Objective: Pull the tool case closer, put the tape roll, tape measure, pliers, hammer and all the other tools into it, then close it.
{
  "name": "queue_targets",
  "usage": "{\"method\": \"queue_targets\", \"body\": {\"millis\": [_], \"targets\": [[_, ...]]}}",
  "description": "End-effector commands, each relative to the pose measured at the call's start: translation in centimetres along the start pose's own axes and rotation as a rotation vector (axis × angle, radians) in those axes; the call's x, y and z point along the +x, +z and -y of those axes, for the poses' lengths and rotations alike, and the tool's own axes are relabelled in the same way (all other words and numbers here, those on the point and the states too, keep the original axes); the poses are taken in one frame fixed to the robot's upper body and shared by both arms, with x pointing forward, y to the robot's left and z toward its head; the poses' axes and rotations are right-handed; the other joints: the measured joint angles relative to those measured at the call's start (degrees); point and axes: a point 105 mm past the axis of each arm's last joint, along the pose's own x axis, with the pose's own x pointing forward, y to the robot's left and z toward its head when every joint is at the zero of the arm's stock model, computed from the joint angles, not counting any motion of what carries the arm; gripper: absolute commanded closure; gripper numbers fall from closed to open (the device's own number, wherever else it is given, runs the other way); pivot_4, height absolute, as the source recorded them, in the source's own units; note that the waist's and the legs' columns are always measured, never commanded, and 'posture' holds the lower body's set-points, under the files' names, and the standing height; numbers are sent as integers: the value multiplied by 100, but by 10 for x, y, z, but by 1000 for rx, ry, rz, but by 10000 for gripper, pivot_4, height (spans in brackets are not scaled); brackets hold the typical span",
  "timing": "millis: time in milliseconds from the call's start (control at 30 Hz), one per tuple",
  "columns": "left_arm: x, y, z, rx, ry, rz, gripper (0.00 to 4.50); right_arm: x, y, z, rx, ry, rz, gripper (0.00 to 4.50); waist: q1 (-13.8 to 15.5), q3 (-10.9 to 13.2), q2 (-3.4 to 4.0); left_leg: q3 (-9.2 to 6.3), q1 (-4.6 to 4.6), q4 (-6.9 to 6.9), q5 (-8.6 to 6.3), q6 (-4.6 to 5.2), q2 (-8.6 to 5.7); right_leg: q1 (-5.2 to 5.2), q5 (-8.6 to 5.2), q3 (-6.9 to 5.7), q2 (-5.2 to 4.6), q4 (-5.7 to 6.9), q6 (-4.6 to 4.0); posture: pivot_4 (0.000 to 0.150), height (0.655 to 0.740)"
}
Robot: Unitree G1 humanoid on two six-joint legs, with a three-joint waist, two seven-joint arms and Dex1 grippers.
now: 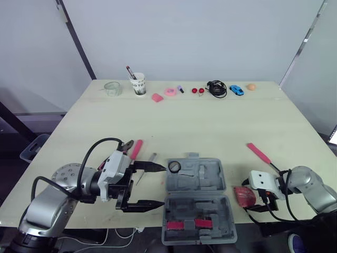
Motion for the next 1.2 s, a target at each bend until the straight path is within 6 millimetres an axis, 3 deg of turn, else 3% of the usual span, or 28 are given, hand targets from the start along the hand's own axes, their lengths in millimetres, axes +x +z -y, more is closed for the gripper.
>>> {"method": "queue_targets", "body": {"millis": [33,100,167,267,600,800,967,1200], "targets": [[-1,8,1,51,-12,-9,0,-1,2,4,-20,-7,4,494,0,0,0,0,0,0,0,0,0,0,0,0,0,0,0,1500,7400],[0,7,2,51,-10,-10,0,0,-1,2,-7,8,-2,494,-1,0,0,0,1,0,0,0,0,0,0,0,0,1,0,1500,7400],[0,7,1,54,-6,-11,0,2,0,1,-1,10,13,4320,-1,0,0,0,2,0,0,0,0,0,0,0,0,2,0,1500,7400],[-1,7,1,53,-2,-12,0,1,-2,0,-8,6,5,15101,0,-1,-1,0,2,0,0,0,0,0,0,0,0,2,0,1500,7400],[-2,7,1,53,-4,-12,0,-11,-2,6,-20,-60,-1,15503,12,-1,-2,0,1,0,0,0,0,0,0,1,0,2,0,1500,7400],[-4,6,-4,47,22,-4,0,-37,29,20,-105,-104,-63,15503,-13,7,12,3,0,1,0,0,0,-4,0,3,-2,5,0,1500,7400],[-2,6,-7,44,47,19,0,-37,64,23,-102,-51,-59,15503,-28,8,13,0,2,0,0,0,5,-5,-1,3,6,7,-1,1500,7400],[-6,8,-15,29,141,61,0,-25,109,60,-59,-89,-181,15503,-41,9,14,1,-1,0,0,0,5,-10,0,4,4,8,-3,1500,7400]]}}
